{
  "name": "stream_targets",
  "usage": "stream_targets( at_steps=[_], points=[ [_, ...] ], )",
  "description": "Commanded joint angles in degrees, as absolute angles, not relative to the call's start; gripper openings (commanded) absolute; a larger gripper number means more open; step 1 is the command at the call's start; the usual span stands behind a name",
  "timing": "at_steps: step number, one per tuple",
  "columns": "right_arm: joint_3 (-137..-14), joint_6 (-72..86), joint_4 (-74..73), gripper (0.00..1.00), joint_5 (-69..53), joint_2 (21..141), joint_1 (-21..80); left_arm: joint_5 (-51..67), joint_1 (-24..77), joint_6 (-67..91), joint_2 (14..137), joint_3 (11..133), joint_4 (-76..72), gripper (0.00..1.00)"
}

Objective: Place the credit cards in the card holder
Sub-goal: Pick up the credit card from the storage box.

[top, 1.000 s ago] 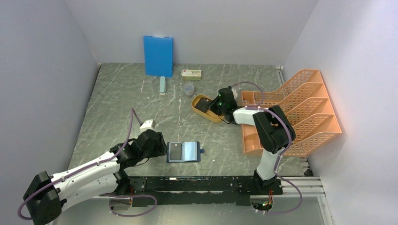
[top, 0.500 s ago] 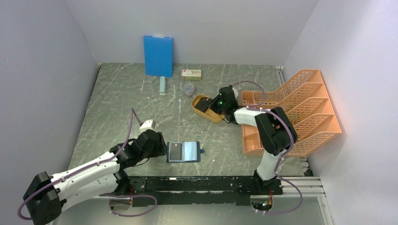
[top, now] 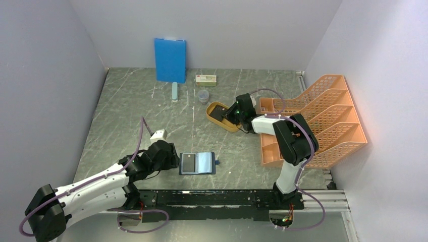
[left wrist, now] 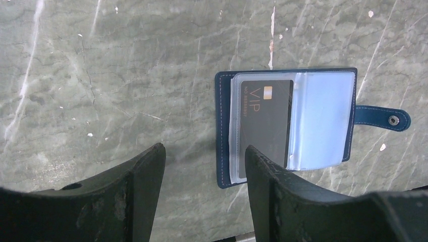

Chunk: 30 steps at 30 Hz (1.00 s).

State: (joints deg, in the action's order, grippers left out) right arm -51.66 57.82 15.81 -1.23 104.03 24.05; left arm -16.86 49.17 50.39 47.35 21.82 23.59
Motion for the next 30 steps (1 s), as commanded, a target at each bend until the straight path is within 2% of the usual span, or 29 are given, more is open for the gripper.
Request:
stream_targets(
  at_steps=[1, 10, 16, 22, 30],
  points=[
    [-51.0, 56.6, 13.8, 0.25, -1.3, 105.5, 23.5, -16.4, 49.0, 50.8, 47.1, 21.2, 22.0, 0.64],
    [-51.5, 56.3, 14.0, 0.42, -1.7, 106.0, 23.5, -16.3, 49.0, 50.9, 47.5, 21.1, 21.5, 0.64],
    [-52.6, 56.3, 13.9, 0.45, -2.8, 107.3, 23.5, -16.2, 49.0, 51.0, 47.7, 21.2, 21.6, 0.64],
    [-53.7, 55.8, 12.0, 0.41, -3.0, 108.3, 23.4, -16.2, 49.0, 51.1, 47.4, 21.1, 21.7, 0.64],
    [-51.1, 56.2, 13.6, 0.25, -2.9, 106.8, 22.9, -16.2, 49.0, 50.9, 48.0, 21.2, 21.5, 0.63]
  ],
)
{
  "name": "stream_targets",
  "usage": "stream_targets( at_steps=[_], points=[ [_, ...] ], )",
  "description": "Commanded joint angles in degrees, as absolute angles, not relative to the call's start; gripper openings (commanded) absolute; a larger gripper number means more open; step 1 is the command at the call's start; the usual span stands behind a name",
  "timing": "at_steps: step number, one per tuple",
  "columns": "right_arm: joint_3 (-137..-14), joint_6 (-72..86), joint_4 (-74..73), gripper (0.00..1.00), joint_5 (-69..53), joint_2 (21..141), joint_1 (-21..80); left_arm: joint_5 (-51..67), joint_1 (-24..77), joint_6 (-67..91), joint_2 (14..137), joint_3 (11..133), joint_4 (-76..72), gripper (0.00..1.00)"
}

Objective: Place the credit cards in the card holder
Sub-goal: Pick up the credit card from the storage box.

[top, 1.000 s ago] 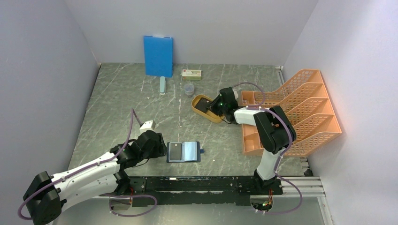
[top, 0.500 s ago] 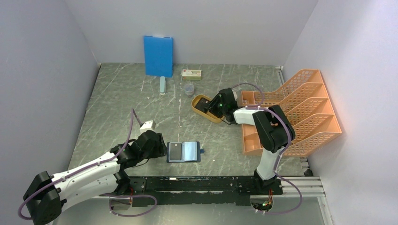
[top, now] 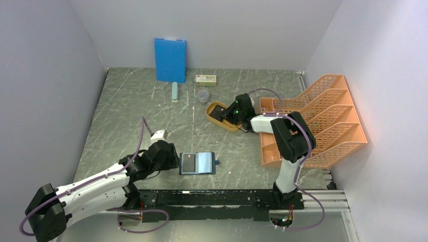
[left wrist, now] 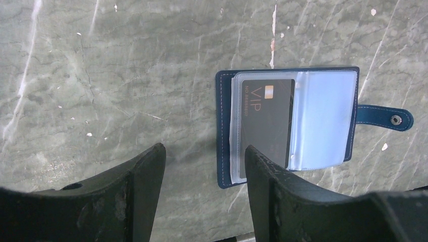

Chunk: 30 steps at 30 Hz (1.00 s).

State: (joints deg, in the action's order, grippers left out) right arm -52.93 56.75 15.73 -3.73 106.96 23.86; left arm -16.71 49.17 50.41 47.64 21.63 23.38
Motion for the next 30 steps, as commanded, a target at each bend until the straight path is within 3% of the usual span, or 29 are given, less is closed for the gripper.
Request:
stream_targets(
  at_steps=[1, 30],
  points=[
    [-50.8, 56.3, 13.9, 0.24, -2.9, 106.7, 22.7, -16.1, 49.0, 50.9, 48.0, 21.2, 21.5, 0.63],
    [-49.0, 58.0, 15.0, 0.00, -3.9, 100.1, 21.9, -16.1, 49.0, 50.4, 48.0, 22.0, 21.5, 0.63]
  ],
)
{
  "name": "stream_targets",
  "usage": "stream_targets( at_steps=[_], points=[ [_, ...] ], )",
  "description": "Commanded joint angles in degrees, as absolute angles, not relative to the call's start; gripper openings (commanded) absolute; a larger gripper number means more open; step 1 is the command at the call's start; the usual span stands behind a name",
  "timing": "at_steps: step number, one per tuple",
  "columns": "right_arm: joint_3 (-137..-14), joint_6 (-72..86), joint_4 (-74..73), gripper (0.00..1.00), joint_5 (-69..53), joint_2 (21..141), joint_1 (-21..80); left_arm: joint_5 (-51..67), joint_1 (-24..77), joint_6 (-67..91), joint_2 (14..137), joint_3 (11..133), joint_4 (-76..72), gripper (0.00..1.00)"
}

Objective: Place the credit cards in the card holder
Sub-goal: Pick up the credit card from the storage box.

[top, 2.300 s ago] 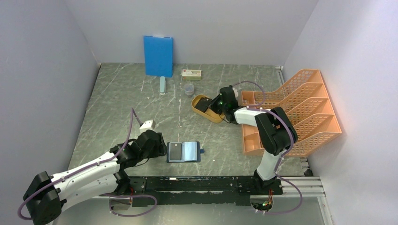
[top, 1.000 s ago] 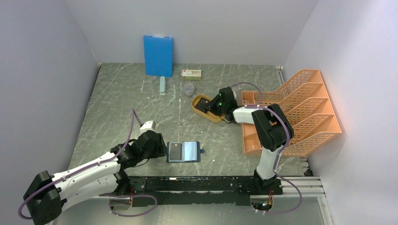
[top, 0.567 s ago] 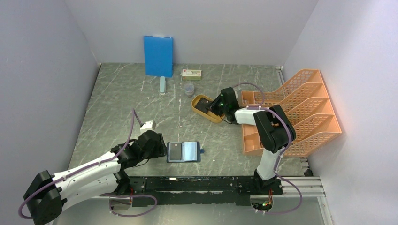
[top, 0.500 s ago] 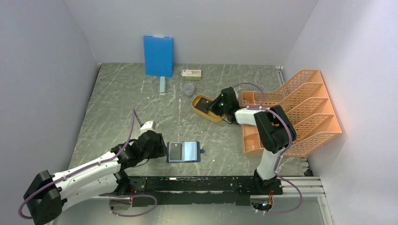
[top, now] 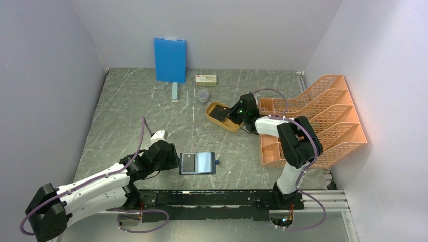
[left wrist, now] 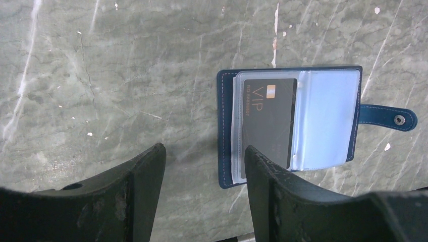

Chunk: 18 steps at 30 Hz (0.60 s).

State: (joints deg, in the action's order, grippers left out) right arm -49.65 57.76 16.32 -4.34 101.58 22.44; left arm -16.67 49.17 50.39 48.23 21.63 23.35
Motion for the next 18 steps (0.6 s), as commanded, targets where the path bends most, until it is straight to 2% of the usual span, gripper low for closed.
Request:
stream_targets(
  at_steps=[1, 12, 18],
  points=[
    [-49.0, 58.3, 15.2, 0.00, -4.1, 100.1, 21.8, -16.2, 49.0, 50.4, 48.0, 21.9, 21.6, 0.63],
    [-47.1, 63.2, 22.2, 0.00, -8.8, 101.8, 21.3, -16.4, 49.0, 50.5, 47.4, 21.7, 21.7, 0.64],
    [-48.5, 62.0, 20.0, 0.02, -8.8, 103.2, 21.2, -16.4, 49.0, 50.6, 47.0, 21.2, 21.7, 0.63]
  ],
)
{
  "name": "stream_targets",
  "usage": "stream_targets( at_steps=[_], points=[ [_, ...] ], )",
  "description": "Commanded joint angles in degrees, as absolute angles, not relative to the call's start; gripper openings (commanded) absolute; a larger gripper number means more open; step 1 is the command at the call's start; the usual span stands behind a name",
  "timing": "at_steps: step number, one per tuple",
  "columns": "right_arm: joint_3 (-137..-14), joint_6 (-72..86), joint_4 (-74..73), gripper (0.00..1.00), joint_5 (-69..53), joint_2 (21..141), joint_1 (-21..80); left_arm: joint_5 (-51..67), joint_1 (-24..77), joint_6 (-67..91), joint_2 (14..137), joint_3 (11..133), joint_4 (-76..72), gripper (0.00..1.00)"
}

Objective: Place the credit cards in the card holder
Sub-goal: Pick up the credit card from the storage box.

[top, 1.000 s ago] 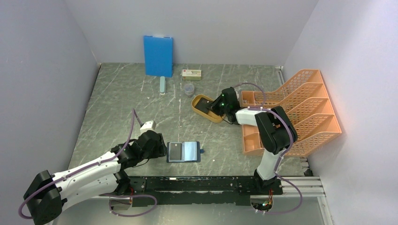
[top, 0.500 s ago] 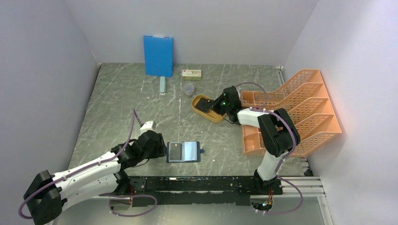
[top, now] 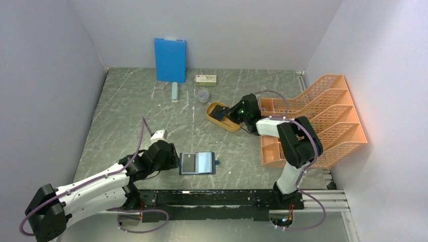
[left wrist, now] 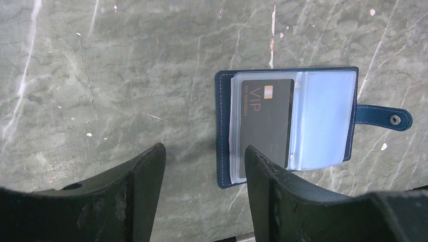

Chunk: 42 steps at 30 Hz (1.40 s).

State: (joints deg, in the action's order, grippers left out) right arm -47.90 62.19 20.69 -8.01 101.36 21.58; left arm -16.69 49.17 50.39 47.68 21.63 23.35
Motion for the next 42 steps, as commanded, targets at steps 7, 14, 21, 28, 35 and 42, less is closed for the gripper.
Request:
stream_targets(
  at_steps=[7, 14, 21, 28, 35, 42],
  points=[
    [-48.0, 61.1, 18.7, 0.19, -8.3, 104.5, 21.2, -16.2, 49.0, 50.6, 47.2, 21.0, 21.5, 0.63],
    [-48.3, 60.4, 17.5, 0.24, -7.5, 105.0, 21.1, -16.2, 49.0, 50.8, 47.4, 21.0, 21.5, 0.63],
    [-47.0, 60.4, 18.1, 0.22, -6.3, 103.2, 21.1, -16.2, 49.0, 50.8, 47.4, 21.0, 21.5, 0.63],
    [-45.9, 60.9, 19.6, 0.09, -6.0, 101.3, 20.8, -16.1, 49.0, 50.8, 47.6, 21.2, 21.5, 0.63],
    [-46.0, 61.0, 19.6, 0.08, -5.8, 100.7, 20.8, -16.2, 49.0, 50.8, 47.5, 21.2, 21.5, 0.63],
    [-45.0, 62.6, 21.5, 0.00, -6.0, 98.6, 20.7, -16.3, 49.0, 50.7, 47.6, 21.4, 21.7, 0.63]
  ],
)
